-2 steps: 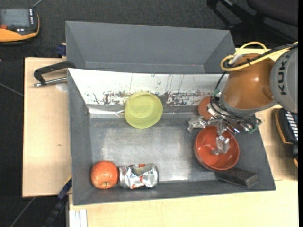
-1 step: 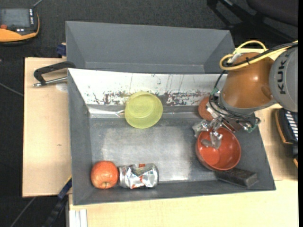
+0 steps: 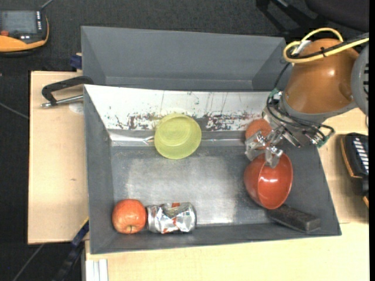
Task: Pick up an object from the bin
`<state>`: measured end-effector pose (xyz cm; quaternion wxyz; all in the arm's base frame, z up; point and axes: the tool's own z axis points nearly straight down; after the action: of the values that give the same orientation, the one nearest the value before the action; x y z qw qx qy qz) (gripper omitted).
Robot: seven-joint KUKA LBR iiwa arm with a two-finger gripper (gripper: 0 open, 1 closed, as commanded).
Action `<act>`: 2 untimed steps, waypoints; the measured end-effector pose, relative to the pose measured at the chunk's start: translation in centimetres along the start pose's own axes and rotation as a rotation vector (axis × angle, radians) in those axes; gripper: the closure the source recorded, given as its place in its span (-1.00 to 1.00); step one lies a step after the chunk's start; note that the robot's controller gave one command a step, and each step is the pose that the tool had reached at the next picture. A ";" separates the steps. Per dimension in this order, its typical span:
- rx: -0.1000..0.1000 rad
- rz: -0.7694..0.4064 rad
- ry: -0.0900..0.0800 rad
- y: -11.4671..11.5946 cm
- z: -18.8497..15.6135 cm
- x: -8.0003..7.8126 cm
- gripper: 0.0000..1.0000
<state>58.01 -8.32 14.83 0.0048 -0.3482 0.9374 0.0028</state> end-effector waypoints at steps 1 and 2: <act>-0.001 -0.075 -0.002 -1.2 6.6 -0.7 1.00; 0.010 -0.092 -0.012 -3.1 -6.6 0.3 1.00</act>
Offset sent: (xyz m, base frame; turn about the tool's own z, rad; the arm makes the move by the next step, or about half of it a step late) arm 0.0124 -0.0053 -0.0650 -0.0777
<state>59.75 -10.89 21.47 0.0121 -0.3911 0.9203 0.0000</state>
